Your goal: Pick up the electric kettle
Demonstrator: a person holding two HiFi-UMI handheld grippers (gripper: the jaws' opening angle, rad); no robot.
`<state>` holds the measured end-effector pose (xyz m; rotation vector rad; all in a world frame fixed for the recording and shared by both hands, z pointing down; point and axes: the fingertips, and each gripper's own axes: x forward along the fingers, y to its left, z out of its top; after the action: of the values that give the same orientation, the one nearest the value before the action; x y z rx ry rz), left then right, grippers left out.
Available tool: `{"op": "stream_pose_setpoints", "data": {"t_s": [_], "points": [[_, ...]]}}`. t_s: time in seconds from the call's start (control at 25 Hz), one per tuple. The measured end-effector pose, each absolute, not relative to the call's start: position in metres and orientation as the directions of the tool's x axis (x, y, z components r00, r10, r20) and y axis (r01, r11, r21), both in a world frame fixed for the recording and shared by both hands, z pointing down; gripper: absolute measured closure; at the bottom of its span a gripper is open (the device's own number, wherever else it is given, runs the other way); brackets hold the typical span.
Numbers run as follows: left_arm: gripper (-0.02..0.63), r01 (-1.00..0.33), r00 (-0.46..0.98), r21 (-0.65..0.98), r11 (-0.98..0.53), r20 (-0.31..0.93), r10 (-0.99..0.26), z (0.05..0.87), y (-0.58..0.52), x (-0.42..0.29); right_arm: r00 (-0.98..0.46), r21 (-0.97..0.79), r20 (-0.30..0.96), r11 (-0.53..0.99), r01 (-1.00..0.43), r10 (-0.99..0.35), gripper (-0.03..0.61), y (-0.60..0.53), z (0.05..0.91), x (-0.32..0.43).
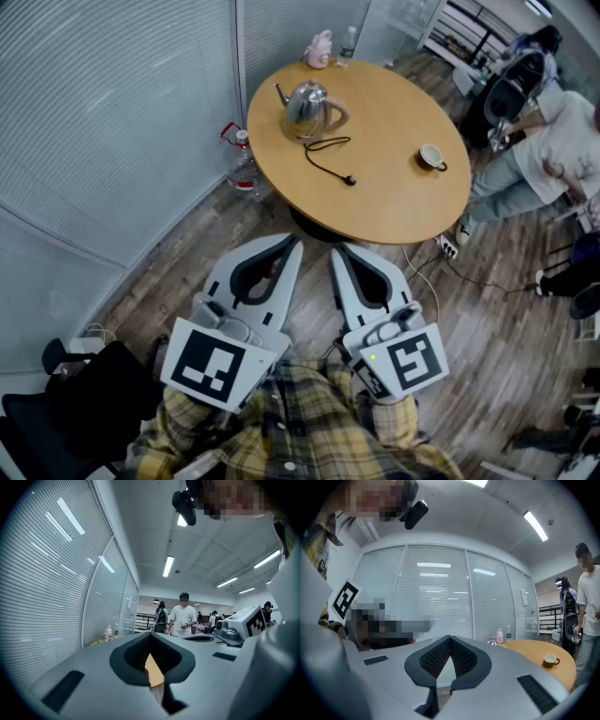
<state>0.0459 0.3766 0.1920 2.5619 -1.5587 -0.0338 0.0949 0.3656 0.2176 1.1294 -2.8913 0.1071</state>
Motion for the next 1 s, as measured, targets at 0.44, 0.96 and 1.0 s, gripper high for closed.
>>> {"op": "stream_pose_setpoints", "data": {"t_s": [0.44, 0.96, 1.0], "points": [[0.612, -0.888, 0.451, 0.123, -0.443, 0.043, -0.892, 0.189, 0.376, 0.060, -0.739, -0.049, 0.038, 0.737, -0.674, -0.673, 0.548, 0.364, 0.212, 0.110], [0.612, -0.898, 0.433, 0.121, -0.424, 0.058, -0.900, 0.196, 0.361, 0.061, -0.749, -0.074, 0.056, 0.745, -0.663, -0.660, 0.548, 0.345, 0.225, 0.115], [0.612, -0.897, 0.435, 0.119, -0.427, 0.057, -0.899, 0.197, 0.355, 0.059, -0.749, -0.074, 0.055, 0.745, -0.663, -0.661, 0.548, 0.340, 0.226, 0.112]]}}
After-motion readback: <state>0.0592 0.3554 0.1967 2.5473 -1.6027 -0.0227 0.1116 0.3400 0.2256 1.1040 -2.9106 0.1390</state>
